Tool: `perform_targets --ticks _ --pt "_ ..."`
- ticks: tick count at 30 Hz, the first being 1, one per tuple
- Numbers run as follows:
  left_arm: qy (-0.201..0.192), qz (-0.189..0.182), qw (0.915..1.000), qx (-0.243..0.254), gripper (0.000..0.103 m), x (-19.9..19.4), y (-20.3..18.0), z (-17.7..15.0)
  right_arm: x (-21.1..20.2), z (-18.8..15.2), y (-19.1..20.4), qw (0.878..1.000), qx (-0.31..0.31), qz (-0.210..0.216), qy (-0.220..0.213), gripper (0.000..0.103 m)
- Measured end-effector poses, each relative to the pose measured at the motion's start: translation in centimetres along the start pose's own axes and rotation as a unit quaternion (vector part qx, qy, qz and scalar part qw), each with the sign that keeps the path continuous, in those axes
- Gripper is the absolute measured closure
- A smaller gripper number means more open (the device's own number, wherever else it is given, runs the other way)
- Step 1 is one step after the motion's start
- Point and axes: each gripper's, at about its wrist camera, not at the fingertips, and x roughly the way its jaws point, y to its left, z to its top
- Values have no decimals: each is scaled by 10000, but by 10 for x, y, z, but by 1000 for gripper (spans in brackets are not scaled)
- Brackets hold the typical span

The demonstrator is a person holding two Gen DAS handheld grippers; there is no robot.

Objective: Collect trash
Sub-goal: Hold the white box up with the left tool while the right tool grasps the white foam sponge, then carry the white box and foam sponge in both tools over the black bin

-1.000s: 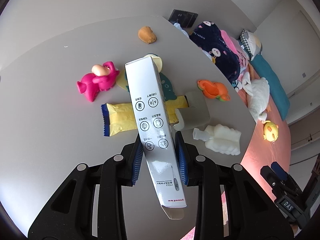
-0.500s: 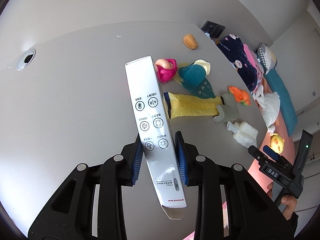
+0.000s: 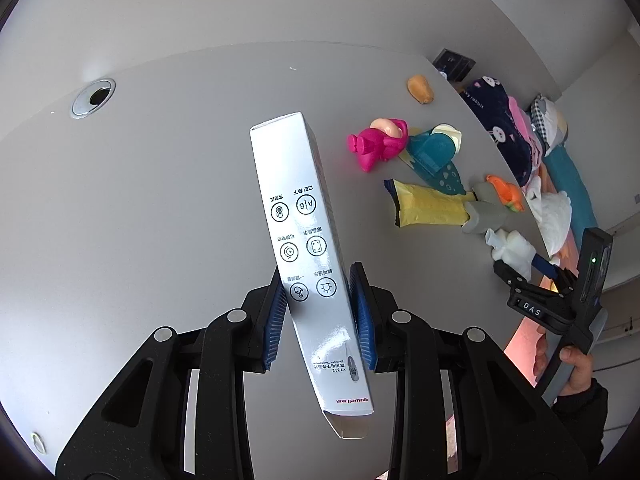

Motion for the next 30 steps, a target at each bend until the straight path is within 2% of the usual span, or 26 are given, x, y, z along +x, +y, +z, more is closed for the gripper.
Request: perform_targets --ticks 2,4,7,10,12,16,25,30 --pt "28 -9 10000 33 72 1 1 -1 1 3 3 9998 -182 31 -58 15" --pt "64 -31 10000 62 72 2 0 -1 0 6 6 9993 -318 198 -80 29" --pt "97 -49 9999 87 72 2 0 -4 0 9 11 9985 -417 342 -65 41" --pt "116 -74 9999 98 72 2 0 -4 0 9 11 9983 -277 521 21 51" --pt "103 -90 9998 109 72 1 1 -4 0 8 9 9980 -52 618 87 55" --pt "39 -114 9997 231 72 -2 -4 -4 -7 1 2 9954 520 798 100 57" --pt "36 -388 9975 587 72 -2 -28 -4 -38 -27 -15 9872 1357 828 144 55" --pt "56 -590 9944 870 72 -2 -49 -8 -66 -42 -25 9827 1686 762 -32 55"
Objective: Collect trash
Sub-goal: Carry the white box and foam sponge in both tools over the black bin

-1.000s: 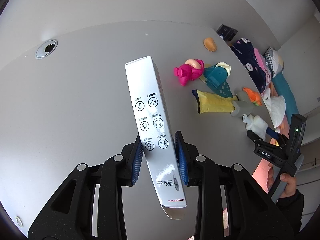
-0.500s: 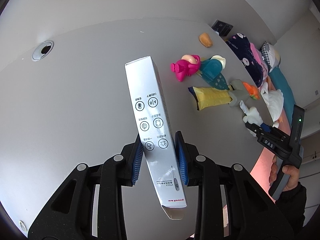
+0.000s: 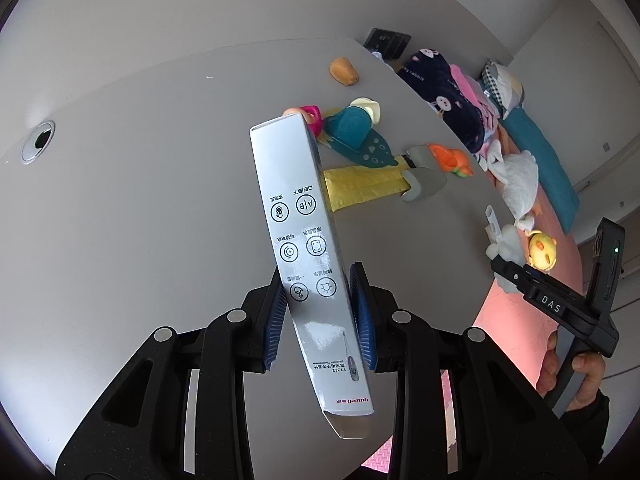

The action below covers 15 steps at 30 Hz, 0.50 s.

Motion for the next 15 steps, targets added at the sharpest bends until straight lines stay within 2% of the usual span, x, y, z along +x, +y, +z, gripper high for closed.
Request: perform_targets --ticks 15 --pt "146 -462 9938 1001 72 9 -82 -5 -76 -38 -43 9959 652 -166 -601 53"
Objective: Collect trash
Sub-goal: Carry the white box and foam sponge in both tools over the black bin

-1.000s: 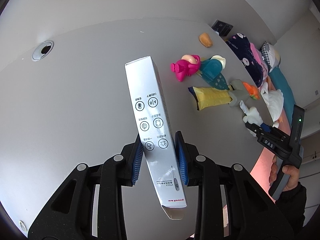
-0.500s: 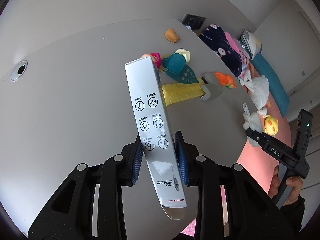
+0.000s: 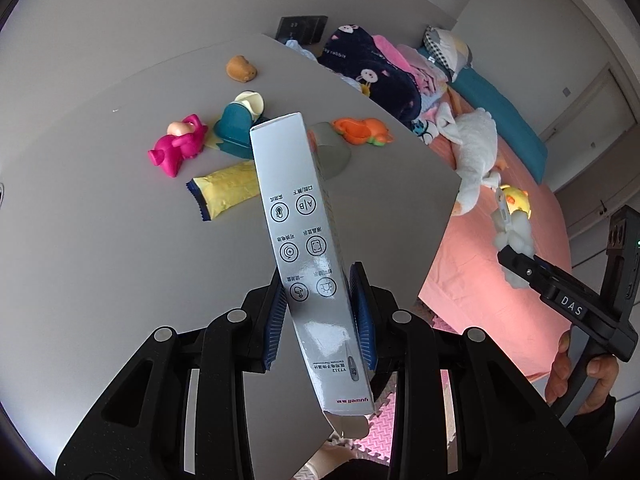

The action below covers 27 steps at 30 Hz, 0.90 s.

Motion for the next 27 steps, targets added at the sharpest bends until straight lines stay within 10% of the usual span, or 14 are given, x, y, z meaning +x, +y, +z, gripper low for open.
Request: perform_targets --ticks 27 --pt "470 -733 9834 1590 72 35 -132 -18 -80 -42 -91 9903 1081 -696 -526 53"
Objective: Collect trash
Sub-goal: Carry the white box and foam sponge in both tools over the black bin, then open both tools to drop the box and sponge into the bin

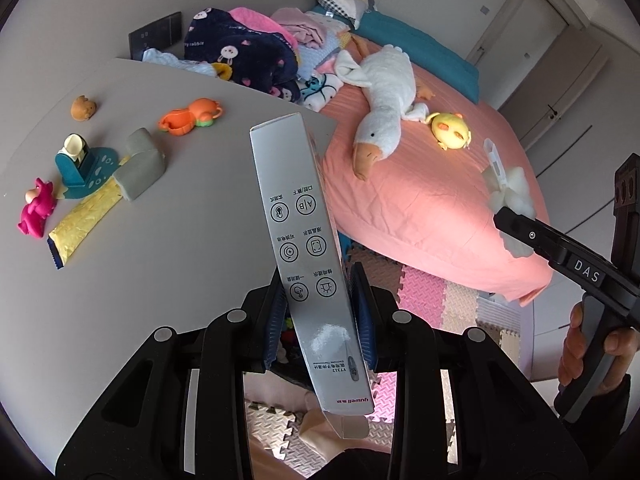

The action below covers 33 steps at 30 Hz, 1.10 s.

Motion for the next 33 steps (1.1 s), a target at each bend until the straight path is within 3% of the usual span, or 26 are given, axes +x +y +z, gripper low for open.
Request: perform_targets --ticks 11,13,14,15,16,20,33 --pt "299 -265 9968 690 71 24 -51 -1 -17 -8 -30 9991 320 -280 -33 52" --pt "485 -276 9952 809 68 32 -57 -4 -15 -9 -35 9984 396 -410 21 41" --pt "571 -234 9944 859 44 36 -59 -4 -13 -8 -38 9974 450 -567 38 34" --pt "558 -134 9947 855 24 37 -60 -4 -14 -9 -41 9961 527 -709 -25 20" --pt "409 15 9958 817 6 36 -59 -3 -18 -8 -45 9945 648 -807 -162 13" --pt "314 279 9961 777 6 35 -53 1 -35 -5 -62 9831 1260 -1079 -774 8" --pt "247 422 9980 404 6 25 -25 3 -31 2 -44 9896 927 -838 -706 7"
